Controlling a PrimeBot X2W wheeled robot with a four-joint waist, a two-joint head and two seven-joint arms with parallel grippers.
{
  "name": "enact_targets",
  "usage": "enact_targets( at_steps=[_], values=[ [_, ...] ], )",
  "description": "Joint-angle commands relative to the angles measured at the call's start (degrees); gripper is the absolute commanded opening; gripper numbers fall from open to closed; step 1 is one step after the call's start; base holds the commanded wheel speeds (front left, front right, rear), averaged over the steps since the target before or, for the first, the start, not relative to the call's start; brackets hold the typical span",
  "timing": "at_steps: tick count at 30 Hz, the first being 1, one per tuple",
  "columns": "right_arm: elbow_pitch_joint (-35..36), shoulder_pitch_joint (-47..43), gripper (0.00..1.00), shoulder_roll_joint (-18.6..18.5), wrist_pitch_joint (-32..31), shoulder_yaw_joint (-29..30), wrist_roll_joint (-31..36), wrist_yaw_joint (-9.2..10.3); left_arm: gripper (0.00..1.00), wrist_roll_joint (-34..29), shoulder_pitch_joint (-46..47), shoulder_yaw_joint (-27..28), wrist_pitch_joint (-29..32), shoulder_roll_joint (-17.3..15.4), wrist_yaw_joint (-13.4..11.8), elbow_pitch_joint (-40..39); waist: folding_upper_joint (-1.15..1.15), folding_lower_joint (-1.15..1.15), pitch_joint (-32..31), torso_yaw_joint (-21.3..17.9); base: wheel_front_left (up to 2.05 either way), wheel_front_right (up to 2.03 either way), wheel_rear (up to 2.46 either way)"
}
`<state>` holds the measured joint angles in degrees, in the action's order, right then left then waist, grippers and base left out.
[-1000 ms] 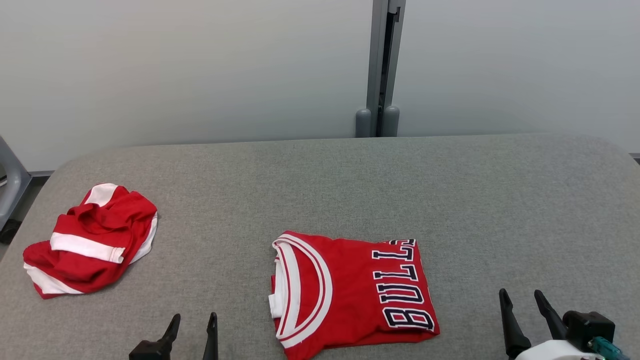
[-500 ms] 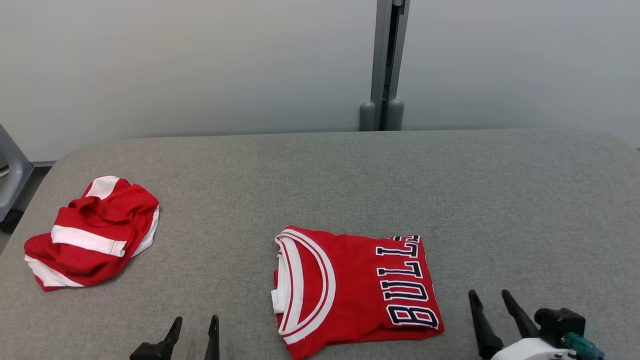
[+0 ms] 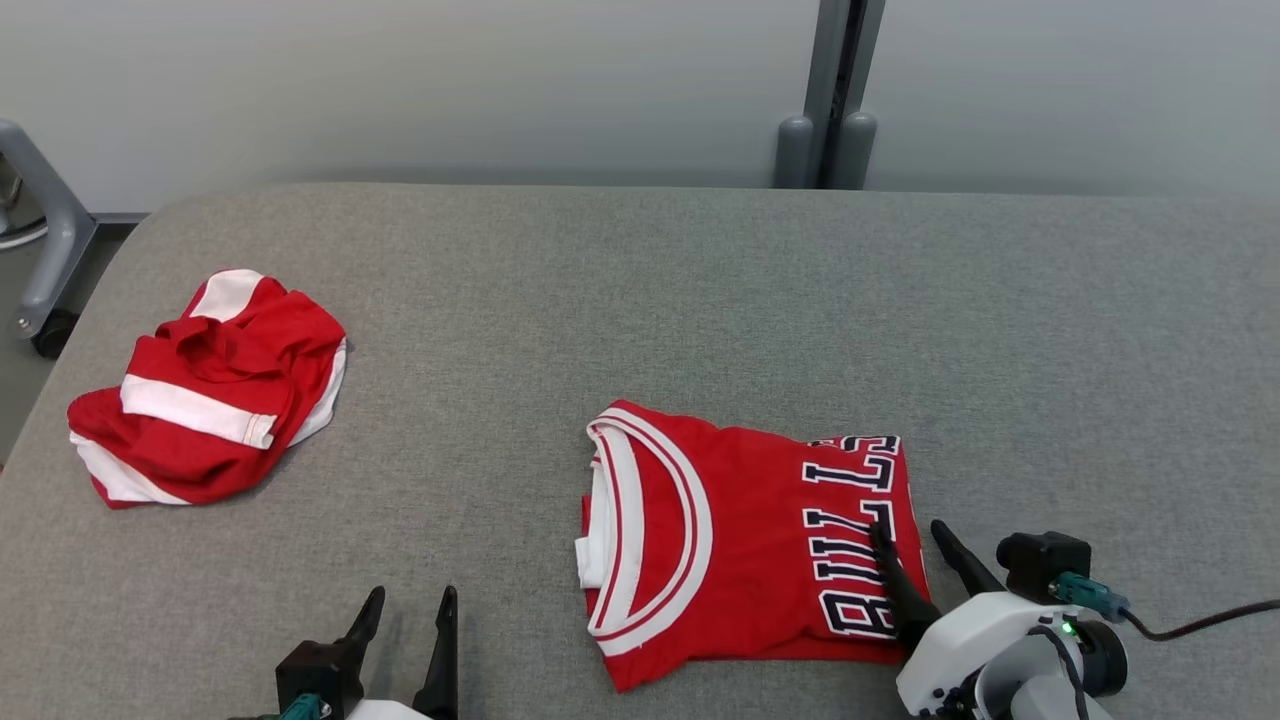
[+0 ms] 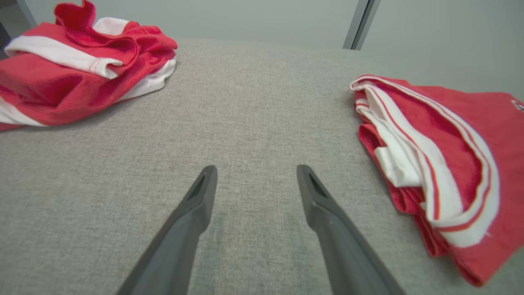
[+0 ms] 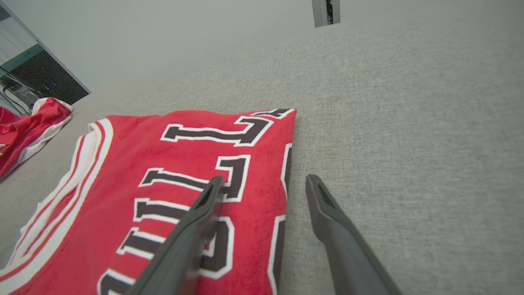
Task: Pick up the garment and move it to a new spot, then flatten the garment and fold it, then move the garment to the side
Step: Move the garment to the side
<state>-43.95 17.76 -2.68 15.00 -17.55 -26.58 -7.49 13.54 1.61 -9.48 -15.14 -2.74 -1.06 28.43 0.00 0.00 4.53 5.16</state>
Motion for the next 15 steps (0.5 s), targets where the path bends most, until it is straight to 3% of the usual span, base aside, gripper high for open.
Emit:
enact_targets(
  at_steps=[1, 2, 3, 5, 6, 15],
  values=[
    [-2.51, 1.07, 1.0, -0.48, 0.22, -0.97, -0.89, 0.0, 1.0, -0.33, 1.13, -0.07, 0.01, -0.25, 0.17, 0.06, 0.0, 0.0, 1.2, 1.13, 0.0, 0.0, 0.0],
    [-4.03, 2.06, 1.0, -0.4, 0.1, -1.56, -1.72, 0.0, 1.0, -0.33, 1.52, -0.17, 0.01, -0.25, 0.25, 0.08, 0.0, 0.0, 1.45, 1.37, 0.0, 0.0, 0.0],
    [-5.54, 2.88, 0.93, -0.45, -0.18, -2.26, -2.78, 0.0, 1.0, -0.32, 1.79, -0.21, 0.01, -0.29, 0.29, 0.1, 0.0, 0.0, 1.67, 1.56, 0.0, 0.0, 0.0],
    [-8.05, 3.74, 0.07, -0.37, -0.85, -4.22, -4.73, 0.0, 1.0, -0.25, 1.98, -0.36, 0.01, -0.27, 0.3, 0.12, 0.0, 0.0, 1.93, 1.85, 0.0, 0.0, 0.0],
    [-8.83, 3.89, 0.0, -0.35, -1.28, -5.53, -5.79, 0.0, 1.0, -0.19, 2.09, -0.43, 0.01, -0.27, 0.25, 0.12, 0.0, 0.0, 1.99, 1.96, 0.0, 0.0, 0.0],
    [-9.91, 7.08, 0.0, -0.79, 0.24, -5.31, -7.03, 0.02, 1.0, -0.3, 1.99, -0.83, 0.01, -0.25, 0.14, -0.31, 0.0, 0.0, 1.08, -1.6, 0.0, 0.0, 0.0]
  ],
)
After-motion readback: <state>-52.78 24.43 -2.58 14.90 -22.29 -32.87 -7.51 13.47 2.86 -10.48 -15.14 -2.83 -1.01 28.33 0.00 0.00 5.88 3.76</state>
